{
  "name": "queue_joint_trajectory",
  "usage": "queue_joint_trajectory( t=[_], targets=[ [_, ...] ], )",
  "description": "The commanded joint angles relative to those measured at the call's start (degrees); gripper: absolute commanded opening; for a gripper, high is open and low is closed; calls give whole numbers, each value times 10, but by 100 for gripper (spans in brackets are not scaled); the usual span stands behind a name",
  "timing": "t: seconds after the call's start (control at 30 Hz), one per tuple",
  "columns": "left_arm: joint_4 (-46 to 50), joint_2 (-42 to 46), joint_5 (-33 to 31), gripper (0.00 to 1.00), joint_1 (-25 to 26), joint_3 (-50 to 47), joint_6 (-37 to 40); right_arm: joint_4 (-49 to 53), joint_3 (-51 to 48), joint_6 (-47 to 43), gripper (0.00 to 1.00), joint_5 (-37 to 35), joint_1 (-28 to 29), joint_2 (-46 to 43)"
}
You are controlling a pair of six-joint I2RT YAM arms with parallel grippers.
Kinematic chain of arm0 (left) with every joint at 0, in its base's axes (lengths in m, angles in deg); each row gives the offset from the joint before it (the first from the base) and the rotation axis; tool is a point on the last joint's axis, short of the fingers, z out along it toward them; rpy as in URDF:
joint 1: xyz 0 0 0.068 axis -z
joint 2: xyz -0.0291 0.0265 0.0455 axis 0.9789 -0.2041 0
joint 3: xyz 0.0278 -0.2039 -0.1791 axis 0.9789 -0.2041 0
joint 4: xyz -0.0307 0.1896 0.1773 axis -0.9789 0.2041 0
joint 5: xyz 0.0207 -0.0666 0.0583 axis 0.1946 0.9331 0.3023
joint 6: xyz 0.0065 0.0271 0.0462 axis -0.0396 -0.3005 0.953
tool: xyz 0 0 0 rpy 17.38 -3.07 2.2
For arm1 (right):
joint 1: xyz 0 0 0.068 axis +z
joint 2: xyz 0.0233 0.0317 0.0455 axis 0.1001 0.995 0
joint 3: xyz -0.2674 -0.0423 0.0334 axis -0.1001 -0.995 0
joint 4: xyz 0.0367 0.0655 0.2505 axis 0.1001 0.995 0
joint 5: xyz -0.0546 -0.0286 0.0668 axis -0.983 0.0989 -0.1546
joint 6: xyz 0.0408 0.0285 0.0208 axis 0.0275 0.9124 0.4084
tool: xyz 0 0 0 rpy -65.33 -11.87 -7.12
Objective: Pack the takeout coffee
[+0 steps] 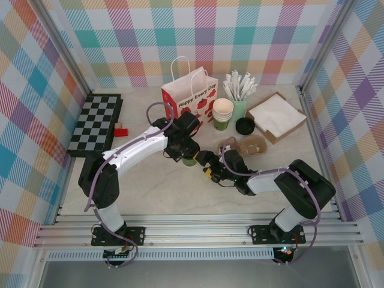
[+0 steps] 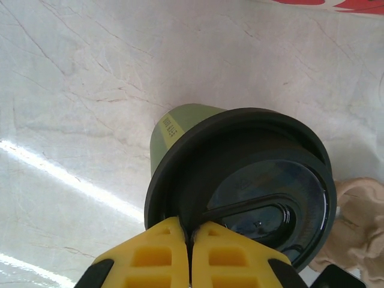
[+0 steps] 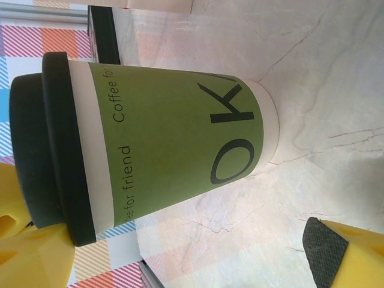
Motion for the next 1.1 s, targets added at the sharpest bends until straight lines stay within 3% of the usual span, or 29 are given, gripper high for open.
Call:
queue_joint_trajectory(
  t=[0.0, 0.23, 0.47, 0.7, 0.87, 0.93, 1.07],
  targets=[
    [68, -81, 30, 0, 7, -40, 13, 129, -5, 4, 98, -47, -11, 19],
    [154, -99, -55, 0, 7, 103, 146, 251, 72, -137, 100, 54, -77, -86],
    [132, -135, -9, 0, 8, 123, 310, 367, 100, -179, 100, 98, -165, -147],
    [181, -87, -26, 0, -2, 60, 368, 399, 100, -181, 100, 104, -174, -162],
    [167, -169, 32, 0, 15, 141, 402, 416, 112, -196, 100, 96, -175, -164],
    [189, -180, 16, 0, 23, 174, 414, 431, 120, -205, 100, 97, -174, -166],
    [224, -129, -22, 0, 8, 145, 447, 444, 121, -217, 100, 102, -174, -173]
  ],
)
